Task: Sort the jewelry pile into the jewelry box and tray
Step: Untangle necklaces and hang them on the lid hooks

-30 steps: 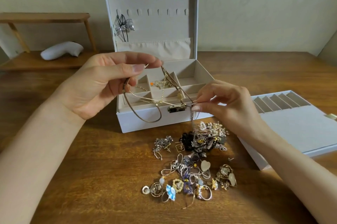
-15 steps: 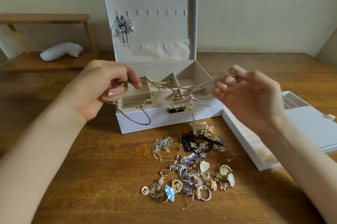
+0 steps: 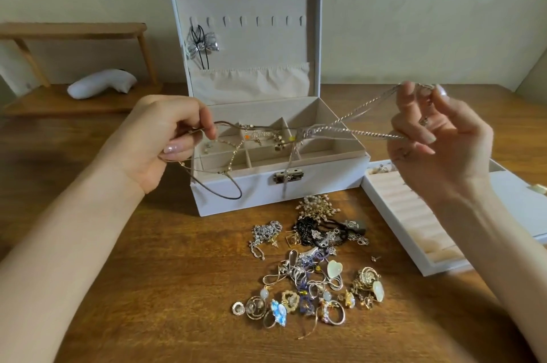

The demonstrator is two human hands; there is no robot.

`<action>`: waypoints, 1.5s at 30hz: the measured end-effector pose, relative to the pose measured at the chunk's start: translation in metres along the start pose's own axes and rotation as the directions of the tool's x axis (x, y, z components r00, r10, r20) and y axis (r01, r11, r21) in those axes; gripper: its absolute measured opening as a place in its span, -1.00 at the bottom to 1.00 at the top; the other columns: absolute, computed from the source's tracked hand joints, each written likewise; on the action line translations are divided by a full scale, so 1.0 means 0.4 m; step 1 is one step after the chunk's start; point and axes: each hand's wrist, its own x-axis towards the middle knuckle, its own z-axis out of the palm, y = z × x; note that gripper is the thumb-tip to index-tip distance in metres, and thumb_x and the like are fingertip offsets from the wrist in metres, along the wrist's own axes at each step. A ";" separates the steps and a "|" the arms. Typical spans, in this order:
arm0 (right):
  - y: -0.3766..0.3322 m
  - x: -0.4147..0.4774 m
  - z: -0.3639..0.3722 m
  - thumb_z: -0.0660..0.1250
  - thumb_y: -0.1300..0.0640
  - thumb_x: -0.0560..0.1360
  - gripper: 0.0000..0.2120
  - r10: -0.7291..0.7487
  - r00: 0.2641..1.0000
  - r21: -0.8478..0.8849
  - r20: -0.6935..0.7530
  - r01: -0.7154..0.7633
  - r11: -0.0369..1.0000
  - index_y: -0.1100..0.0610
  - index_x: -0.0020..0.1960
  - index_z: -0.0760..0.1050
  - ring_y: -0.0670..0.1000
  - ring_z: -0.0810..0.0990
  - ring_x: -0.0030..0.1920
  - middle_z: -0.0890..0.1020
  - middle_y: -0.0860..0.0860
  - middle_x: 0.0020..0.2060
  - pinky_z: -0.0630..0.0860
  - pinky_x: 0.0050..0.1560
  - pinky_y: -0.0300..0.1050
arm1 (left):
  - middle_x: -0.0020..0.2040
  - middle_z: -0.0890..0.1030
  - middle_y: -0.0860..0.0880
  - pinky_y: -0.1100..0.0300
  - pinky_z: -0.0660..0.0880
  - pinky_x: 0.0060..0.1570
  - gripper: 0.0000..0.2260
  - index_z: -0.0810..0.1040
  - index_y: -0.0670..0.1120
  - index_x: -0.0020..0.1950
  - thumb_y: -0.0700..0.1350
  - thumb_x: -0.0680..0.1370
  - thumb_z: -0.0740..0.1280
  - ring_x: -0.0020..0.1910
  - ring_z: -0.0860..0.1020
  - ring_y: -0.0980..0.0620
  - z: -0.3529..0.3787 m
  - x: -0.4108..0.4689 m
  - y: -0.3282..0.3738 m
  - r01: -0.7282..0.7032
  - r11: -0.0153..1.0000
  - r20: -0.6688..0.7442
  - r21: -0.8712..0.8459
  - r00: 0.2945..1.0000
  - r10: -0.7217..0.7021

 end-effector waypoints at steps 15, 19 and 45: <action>0.031 -0.010 0.011 0.38 0.16 0.30 -0.93 0.259 0.886 -0.572 0.385 0.009 0.820 0.14 -0.29 0.49 0.02 0.50 -0.42 0.59 0.11 -0.22 0.39 -0.52 -0.25 | -0.38 0.64 0.01 0.42 0.30 -0.58 -0.75 0.58 -0.28 -0.09 -0.41 0.56 0.11 -0.53 0.43 0.19 0.050 -0.036 0.001 -0.004 0.945 0.389 0.327 0.912 -0.131; 0.035 -0.014 0.010 0.34 0.09 0.31 -0.85 0.339 0.881 -0.717 0.331 0.001 0.697 0.15 -0.24 0.43 0.06 0.48 -0.48 0.58 0.14 -0.37 0.38 -0.50 -0.20 | -0.20 0.68 0.02 0.39 0.39 -0.55 -0.81 0.62 -0.20 0.00 -0.29 0.55 0.21 -0.48 0.50 0.19 0.045 -0.039 0.006 -0.050 0.946 0.428 0.321 0.899 -0.097; 0.100 -0.039 0.048 0.48 0.01 0.30 -0.82 0.188 0.931 -0.908 0.313 0.236 0.347 0.10 -0.29 0.55 -0.18 0.50 -0.43 0.60 -0.13 -0.43 0.38 -0.38 -0.31 | -0.35 0.64 0.19 0.45 0.28 -0.58 -0.83 0.63 -0.06 -0.03 -0.17 0.39 0.45 -0.61 0.41 0.19 0.063 -0.053 0.002 -0.123 0.889 0.388 0.442 0.919 -0.066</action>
